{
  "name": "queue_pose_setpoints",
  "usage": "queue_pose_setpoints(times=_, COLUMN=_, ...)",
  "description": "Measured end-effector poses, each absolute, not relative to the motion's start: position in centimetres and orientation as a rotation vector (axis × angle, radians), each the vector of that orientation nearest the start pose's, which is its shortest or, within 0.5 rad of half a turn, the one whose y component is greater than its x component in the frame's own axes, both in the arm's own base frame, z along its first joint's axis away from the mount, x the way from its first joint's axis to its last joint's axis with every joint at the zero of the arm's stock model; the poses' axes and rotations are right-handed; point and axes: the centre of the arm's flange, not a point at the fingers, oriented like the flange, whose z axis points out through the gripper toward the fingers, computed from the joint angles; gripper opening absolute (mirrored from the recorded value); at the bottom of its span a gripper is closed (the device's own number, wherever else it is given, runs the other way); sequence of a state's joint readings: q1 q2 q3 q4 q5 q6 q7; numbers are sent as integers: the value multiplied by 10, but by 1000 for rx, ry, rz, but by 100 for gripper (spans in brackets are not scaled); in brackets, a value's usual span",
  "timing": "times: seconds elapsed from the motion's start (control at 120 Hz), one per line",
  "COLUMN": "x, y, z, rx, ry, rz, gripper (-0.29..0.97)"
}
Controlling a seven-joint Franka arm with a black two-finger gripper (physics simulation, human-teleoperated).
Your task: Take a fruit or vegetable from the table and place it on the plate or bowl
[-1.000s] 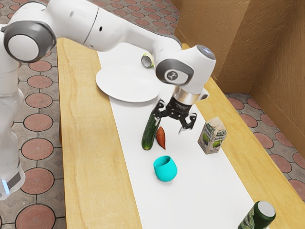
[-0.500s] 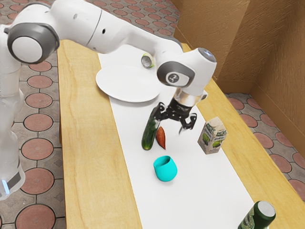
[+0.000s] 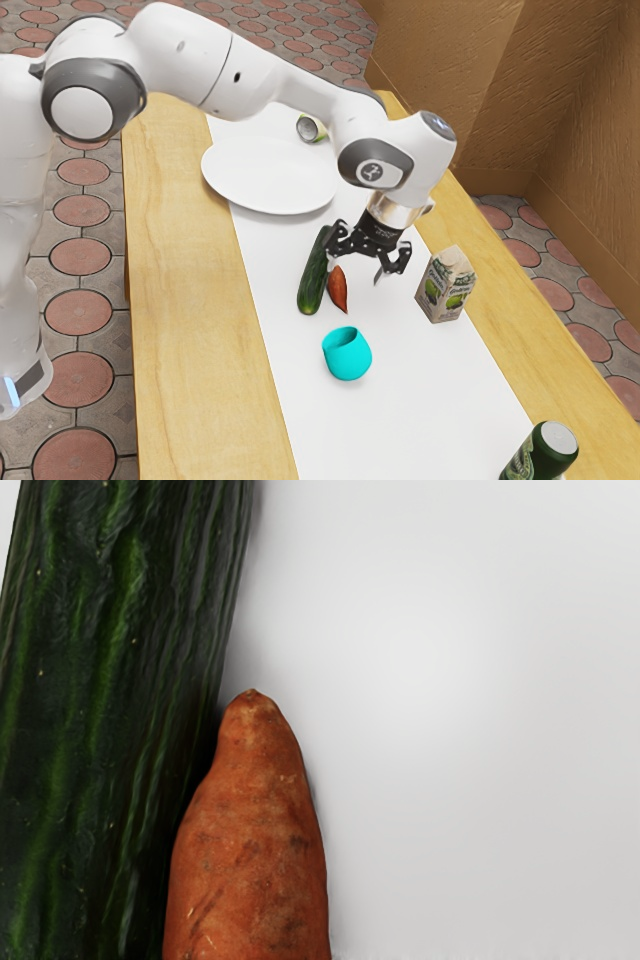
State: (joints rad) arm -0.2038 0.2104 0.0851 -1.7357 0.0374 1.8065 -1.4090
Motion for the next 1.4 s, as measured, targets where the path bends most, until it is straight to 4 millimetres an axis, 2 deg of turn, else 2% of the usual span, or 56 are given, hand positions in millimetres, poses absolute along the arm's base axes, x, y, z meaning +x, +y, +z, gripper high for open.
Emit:
queue_pose_setpoints(times=0.233, x=610, y=-65, z=433, rx=-2395, ry=-1804, rz=111, gripper=68)
queue_pose_setpoints(times=0.533, x=619, y=-75, z=424, rx=-2404, ry=-1794, rz=121, gripper=68)
queue_pose_setpoints(times=0.725, x=622, y=-61, z=417, rx=-2389, ry=-1823, rz=108, gripper=69)
queue_pose_setpoints(times=0.925, x=622, y=-55, z=403, rx=-2399, ry=-1838, rz=98, gripper=68)
queue_pose_setpoints(times=0.983, x=622, y=-55, z=401, rx=-2402, ry=-1841, rz=95, gripper=62)
queue_pose_setpoints(times=1.217, x=621, y=-58, z=406, rx=-2418, ry=-1853, rz=95, gripper=21)
queue_pose_setpoints(times=1.292, x=621, y=-58, z=407, rx=-2420, ry=-1854, rz=96, gripper=15)
queue_pose_setpoints(times=1.4, x=619, y=-57, z=412, rx=-2423, ry=-1856, rz=96, gripper=13)
